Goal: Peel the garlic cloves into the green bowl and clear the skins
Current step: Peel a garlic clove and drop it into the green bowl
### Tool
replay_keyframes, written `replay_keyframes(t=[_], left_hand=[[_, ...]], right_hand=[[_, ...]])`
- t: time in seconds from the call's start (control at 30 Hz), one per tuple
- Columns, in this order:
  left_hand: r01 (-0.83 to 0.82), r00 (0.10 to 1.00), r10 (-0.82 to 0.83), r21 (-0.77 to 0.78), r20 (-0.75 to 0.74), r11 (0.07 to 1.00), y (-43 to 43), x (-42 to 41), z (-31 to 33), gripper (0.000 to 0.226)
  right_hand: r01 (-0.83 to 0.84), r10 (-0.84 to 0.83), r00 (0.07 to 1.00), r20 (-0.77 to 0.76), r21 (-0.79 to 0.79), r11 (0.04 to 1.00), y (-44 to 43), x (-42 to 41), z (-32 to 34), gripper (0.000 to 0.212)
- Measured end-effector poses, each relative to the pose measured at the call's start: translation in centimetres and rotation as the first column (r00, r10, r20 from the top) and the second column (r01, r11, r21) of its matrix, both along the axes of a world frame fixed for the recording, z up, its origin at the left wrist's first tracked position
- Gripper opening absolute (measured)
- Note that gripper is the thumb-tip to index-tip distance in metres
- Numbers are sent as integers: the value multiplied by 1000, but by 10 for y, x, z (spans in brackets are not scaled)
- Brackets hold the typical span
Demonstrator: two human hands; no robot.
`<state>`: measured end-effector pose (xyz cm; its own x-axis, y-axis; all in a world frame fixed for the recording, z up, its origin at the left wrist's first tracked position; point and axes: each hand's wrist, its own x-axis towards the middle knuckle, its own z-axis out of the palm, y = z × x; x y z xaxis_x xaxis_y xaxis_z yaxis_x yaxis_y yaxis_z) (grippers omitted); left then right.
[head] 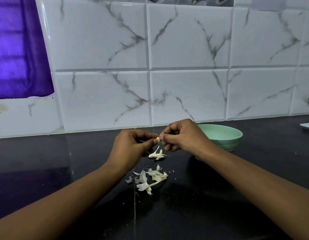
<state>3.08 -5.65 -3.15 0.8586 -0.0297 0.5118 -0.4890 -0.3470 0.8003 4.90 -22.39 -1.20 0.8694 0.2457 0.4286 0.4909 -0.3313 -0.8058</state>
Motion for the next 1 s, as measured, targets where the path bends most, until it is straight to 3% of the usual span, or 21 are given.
replay_keyframes(t=[0.13, 0.33, 0.43, 0.53, 0.63, 0.8, 1.0], left_hand=[[-35, 998, 30, 93, 61, 995, 0, 0, 0, 10], [-18, 998, 13, 82, 53, 996, -1, -2, -1, 11], [9, 999, -9, 0, 36, 1000, -1, -3, 1, 10], [56, 998, -53, -90, 30, 994, -3, -5, 4, 9], [107, 994, -110, -186, -7, 977, -3, -6, 6, 11], [136, 980, -172, -299, -97, 944, -1, -4, 6, 12], [92, 989, -119, -251, -92, 963, -3, -4, 4, 6]], right_hand=[[42, -40, 998, 49, -49, 998, 0, 1, 0, 15], [74, -62, 991, 119, -95, 993, 1, 0, -4, 16], [25, -25, 999, 47, 12, 1000, 3, 0, -6, 15], [-67, 89, 991, -96, 217, 974, 5, -2, -5, 16], [-154, 201, 971, -131, 306, 940, 3, -2, -2, 9], [-182, 212, 973, -88, 267, 946, 1, -1, -3, 6], [-54, 52, 998, 18, 92, 994, 2, 1, -2, 6]])
